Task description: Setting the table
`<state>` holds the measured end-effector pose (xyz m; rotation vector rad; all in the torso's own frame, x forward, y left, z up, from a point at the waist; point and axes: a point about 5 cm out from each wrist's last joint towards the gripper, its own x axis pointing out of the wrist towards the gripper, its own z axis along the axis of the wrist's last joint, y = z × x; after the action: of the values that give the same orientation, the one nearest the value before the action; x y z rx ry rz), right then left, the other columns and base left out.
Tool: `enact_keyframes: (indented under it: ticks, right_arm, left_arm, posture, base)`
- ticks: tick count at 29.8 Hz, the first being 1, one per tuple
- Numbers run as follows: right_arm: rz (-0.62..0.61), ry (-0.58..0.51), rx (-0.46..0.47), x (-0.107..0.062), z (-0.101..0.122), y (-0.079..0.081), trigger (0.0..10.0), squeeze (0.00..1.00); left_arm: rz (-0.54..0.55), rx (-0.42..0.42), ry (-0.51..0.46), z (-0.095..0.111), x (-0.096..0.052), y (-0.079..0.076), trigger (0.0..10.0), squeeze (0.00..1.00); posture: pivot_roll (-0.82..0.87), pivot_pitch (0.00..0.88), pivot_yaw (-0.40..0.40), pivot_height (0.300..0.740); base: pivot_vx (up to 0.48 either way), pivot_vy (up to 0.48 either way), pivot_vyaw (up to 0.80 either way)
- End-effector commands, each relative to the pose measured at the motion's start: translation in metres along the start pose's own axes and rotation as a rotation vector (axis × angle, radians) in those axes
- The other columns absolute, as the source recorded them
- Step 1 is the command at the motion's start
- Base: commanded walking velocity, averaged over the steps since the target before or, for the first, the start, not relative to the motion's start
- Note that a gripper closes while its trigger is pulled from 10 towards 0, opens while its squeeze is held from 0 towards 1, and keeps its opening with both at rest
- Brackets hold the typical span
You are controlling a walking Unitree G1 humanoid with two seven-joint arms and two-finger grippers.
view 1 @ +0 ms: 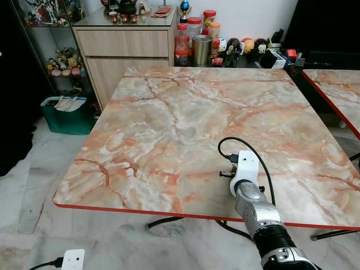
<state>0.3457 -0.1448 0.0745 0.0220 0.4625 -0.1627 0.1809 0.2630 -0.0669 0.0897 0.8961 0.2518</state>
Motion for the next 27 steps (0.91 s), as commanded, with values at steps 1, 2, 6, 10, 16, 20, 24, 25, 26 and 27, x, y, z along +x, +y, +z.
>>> enact_keyframes:
  ticks: [1, 2, 6, 10, 16, 20, 24, 25, 26, 27]
  right_arm:
    - [0.000, 0.031, -0.001, 0.000, -0.004, 0.000, 0.0, 0.00]
    - [0.000, 0.030, 0.000, 0.000, -0.004, 0.000, 0.0, 0.00]
    - [0.001, 0.029, 0.000, 0.000, -0.004, 0.000, 0.0, 0.00]
    - [0.001, 0.016, 0.006, 0.000, -0.001, 0.000, 0.0, 0.00]
    - [0.014, -0.051, -0.017, -0.001, 0.012, 0.001, 0.0, 0.00]
    - [0.014, -0.065, -0.011, -0.002, 0.015, 0.001, 0.0, 0.00]
    - [0.018, -0.148, 0.019, -0.004, 0.031, -0.001, 10.0, 0.00]
    - [0.014, -0.178, 0.020, -0.005, 0.036, -0.002, 10.0, 0.00]
    - [0.011, -0.196, 0.019, -0.006, 0.038, -0.003, 10.0, 0.00]
    - [0.012, -0.212, 0.021, -0.007, 0.041, -0.003, 10.0, 0.00]
  left_arm:
    - [-0.001, -0.004, 0.033, -0.008, -0.001, 0.001, 10.0, 0.00]
    - [-0.001, -0.003, 0.034, -0.009, -0.002, 0.001, 10.0, 0.00]
    - [0.000, -0.003, 0.035, -0.009, -0.002, 0.001, 10.0, 0.00]
    - [0.000, -0.002, 0.036, -0.009, -0.002, 0.002, 10.0, 0.00]
    - [0.004, -0.001, 0.037, -0.009, -0.002, 0.002, 10.0, 0.00]
    - [0.005, -0.003, 0.036, -0.009, -0.002, 0.002, 10.0, 0.00]
    - [0.007, -0.006, 0.035, -0.009, -0.001, 0.001, 10.0, 0.00]
    - [0.007, -0.006, 0.035, -0.009, -0.002, 0.001, 10.0, 0.00]
    - [0.007, -0.006, 0.035, -0.009, -0.002, 0.001, 10.0, 0.00]
    - [0.007, -0.006, 0.036, -0.009, -0.002, 0.001, 10.0, 0.00]
  posture:
    - [0.02, 0.082, -0.008, 0.740]
    - [0.02, 0.082, -0.008, 0.740]
    - [0.02, 0.082, -0.007, 0.740]
    - [0.02, 0.081, -0.007, 0.740]
    - [0.02, 0.081, -0.007, 0.740]
    - [0.02, 0.079, -0.008, 0.740]
    - [0.02, 0.078, -0.009, 0.740]
    - [0.02, 0.077, -0.009, 0.740]
    - [0.02, 0.077, -0.009, 0.740]
    - [0.02, 0.077, -0.009, 0.740]
  base:
    - [0.000, 0.000, 0.00]
    - [0.000, 0.000, 0.00]
    - [0.000, 0.000, 0.00]
    - [0.000, 0.000, 0.00]
    - [0.000, 0.000, 0.00]
    - [0.000, 0.000, 0.00]
    - [0.000, 0.000, 0.00]
    - [0.000, 0.000, 0.00]
    - [0.000, 0.000, 0.00]
    - [0.000, 0.000, 0.00]
